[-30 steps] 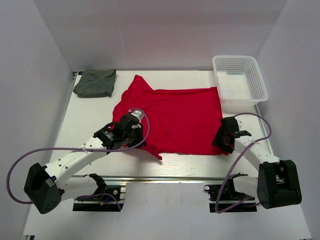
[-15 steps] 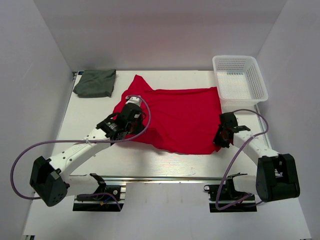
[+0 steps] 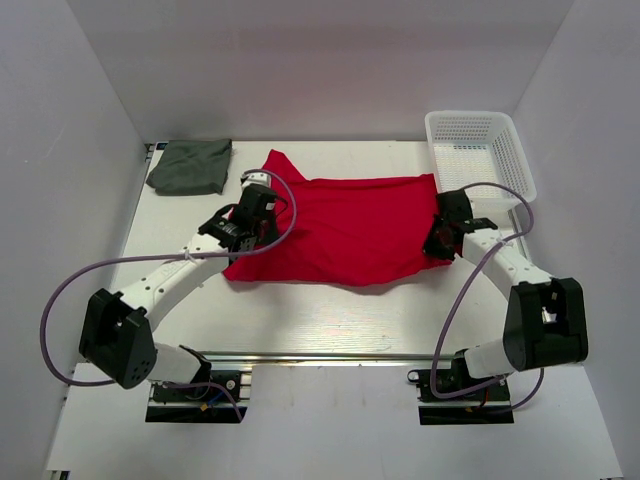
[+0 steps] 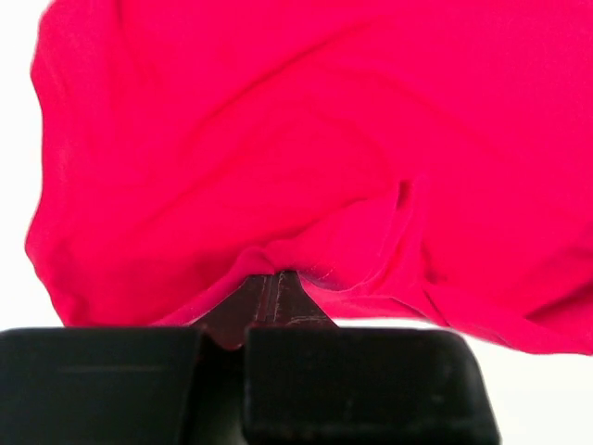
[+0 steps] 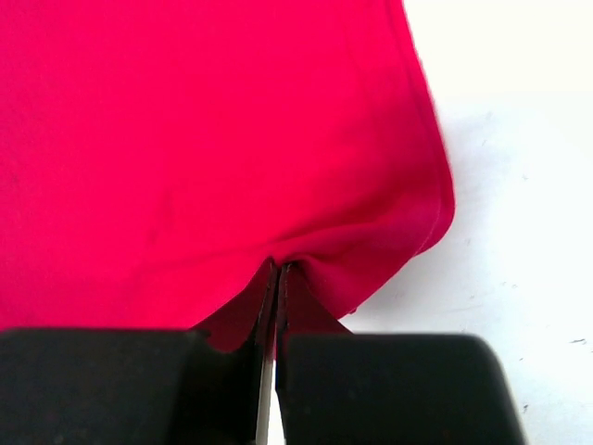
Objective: Fold and stack the t-shirts
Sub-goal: Fold the flattened tshirt in 1/3 of the way
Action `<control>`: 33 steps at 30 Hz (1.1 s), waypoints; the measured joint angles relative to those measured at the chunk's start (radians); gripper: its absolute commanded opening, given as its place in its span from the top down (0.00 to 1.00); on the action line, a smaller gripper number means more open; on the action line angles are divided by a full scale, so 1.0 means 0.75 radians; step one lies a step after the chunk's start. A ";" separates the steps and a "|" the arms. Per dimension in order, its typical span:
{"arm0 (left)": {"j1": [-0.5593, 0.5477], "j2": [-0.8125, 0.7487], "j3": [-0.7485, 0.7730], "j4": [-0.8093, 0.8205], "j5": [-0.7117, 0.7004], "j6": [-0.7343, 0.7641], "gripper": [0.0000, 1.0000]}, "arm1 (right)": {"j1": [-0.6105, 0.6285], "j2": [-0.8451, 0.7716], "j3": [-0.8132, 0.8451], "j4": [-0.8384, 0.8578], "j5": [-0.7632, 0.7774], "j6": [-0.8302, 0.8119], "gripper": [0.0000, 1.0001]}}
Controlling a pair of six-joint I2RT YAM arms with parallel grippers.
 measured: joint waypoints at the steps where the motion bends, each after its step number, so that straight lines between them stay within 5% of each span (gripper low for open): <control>1: 0.012 0.017 0.015 0.009 -0.005 0.009 1.00 | 0.000 0.015 0.023 -0.009 0.012 -0.004 1.00; 23: 0.207 0.216 0.141 0.229 -0.044 0.222 1.00 | -0.005 0.305 0.430 -0.065 0.261 -0.090 1.00; 29: 0.250 0.352 0.194 0.359 -0.048 0.322 1.00 | -0.011 0.430 0.545 -0.063 0.278 -0.119 0.91; 32: 0.272 0.500 0.286 0.406 -0.031 0.418 0.60 | -0.011 0.462 0.591 -0.054 0.266 -0.160 0.75; 33: 0.281 0.556 0.325 0.419 -0.021 0.450 0.29 | -0.011 0.469 0.603 -0.050 0.258 -0.178 0.72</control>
